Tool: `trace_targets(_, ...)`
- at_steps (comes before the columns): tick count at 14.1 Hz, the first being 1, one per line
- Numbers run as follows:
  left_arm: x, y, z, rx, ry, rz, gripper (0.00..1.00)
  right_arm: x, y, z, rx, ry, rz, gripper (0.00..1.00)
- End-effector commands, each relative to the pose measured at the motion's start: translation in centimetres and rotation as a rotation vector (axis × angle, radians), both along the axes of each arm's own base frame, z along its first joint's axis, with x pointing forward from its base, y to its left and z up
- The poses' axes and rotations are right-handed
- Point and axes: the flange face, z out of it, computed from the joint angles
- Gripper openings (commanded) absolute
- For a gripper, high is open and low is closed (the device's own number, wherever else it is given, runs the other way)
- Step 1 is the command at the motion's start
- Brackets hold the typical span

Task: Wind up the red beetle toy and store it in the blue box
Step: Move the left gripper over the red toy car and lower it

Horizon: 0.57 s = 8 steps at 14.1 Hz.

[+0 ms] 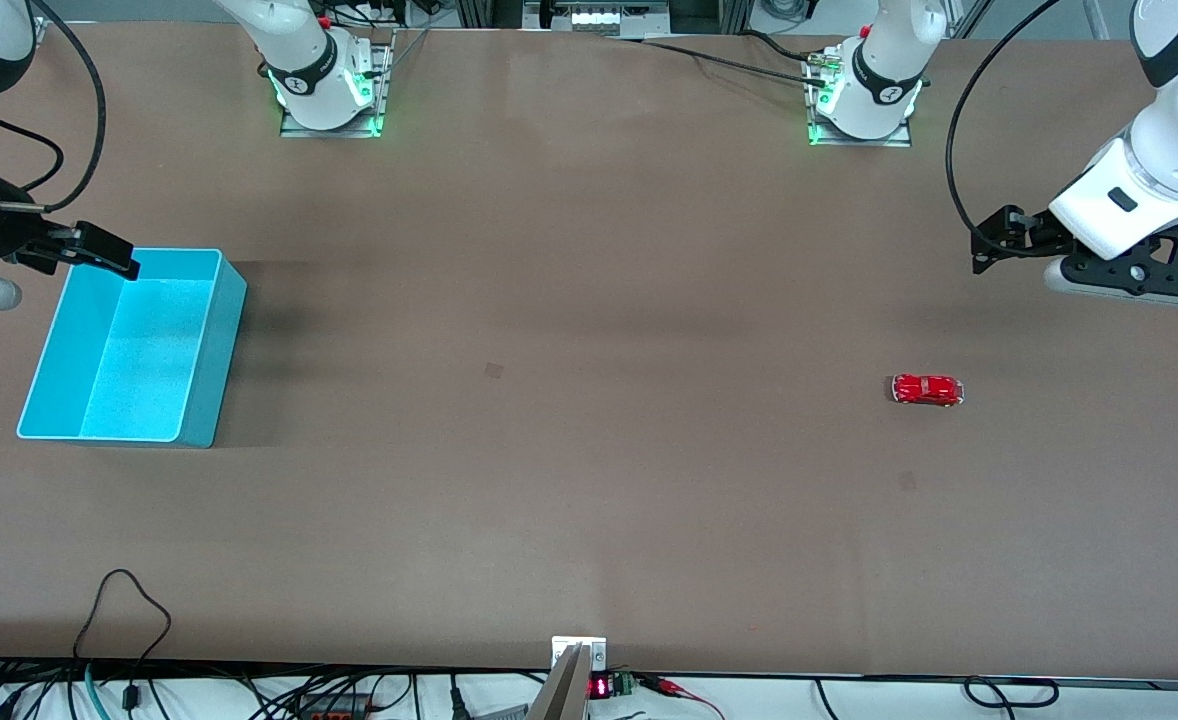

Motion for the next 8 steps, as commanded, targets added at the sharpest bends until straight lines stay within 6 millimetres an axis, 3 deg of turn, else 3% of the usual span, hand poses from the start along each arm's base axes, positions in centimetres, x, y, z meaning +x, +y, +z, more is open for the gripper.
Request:
trace_targets(1,-0.26,-0.04,1.37,-0.022,-0.01,0.008,1.0,-0.28,0.18,0.44,-0.005,-0.006,-0.004,1.0)
trace_targets(8,0.44,-0.4,1.13,-0.008,0.025,0.006,1.0,-0.1,0.12,0.22,-0.002,-0.007,-0.01,1.0)
